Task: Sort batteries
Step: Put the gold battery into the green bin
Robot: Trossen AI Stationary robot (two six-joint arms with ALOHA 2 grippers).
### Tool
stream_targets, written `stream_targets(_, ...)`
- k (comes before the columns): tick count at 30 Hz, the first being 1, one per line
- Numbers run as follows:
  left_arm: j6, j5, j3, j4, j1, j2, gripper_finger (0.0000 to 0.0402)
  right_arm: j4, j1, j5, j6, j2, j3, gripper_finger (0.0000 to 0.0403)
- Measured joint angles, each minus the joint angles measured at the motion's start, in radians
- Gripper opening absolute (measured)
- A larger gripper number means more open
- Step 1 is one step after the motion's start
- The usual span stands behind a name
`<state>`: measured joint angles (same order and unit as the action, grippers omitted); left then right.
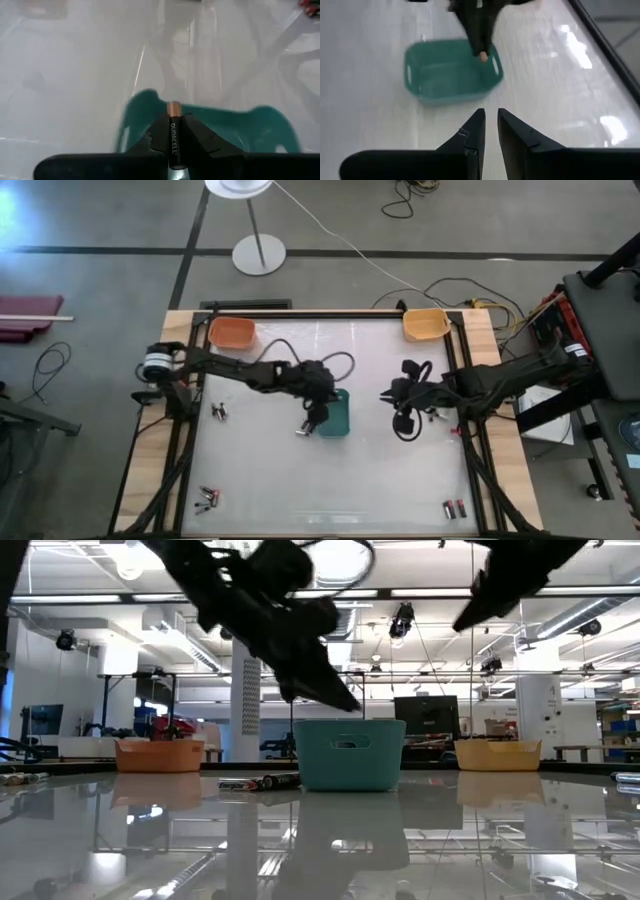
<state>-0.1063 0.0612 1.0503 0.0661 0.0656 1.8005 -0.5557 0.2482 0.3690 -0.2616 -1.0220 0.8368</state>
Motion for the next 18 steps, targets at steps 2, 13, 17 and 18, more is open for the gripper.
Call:
stream_targets(2, -0.005, 0.000, 0.031, -0.017, -0.011, 0.053, 0.0012, 0.007, 0.004, -0.001, -0.019, 0.001, -0.012, 0.0045)
stream_targets(13, -0.026, -0.037, 0.074, -0.069, -0.024, 0.163, 0.0012, 0.000, 0.049, -0.002, -0.084, -0.044, -0.039, 0.0044)
stream_targets(17, -0.023, -0.049, 0.114, -0.133, -0.030, 0.173, 0.0012, 0.005, 0.053, -0.001, -0.086, -0.050, -0.040, 0.0039)
stream_targets(18, -0.017, -0.052, 0.127, -0.153, -0.033, 0.173, 0.0012, 0.001, 0.053, -0.001, -0.083, -0.051, -0.040, 0.0039)
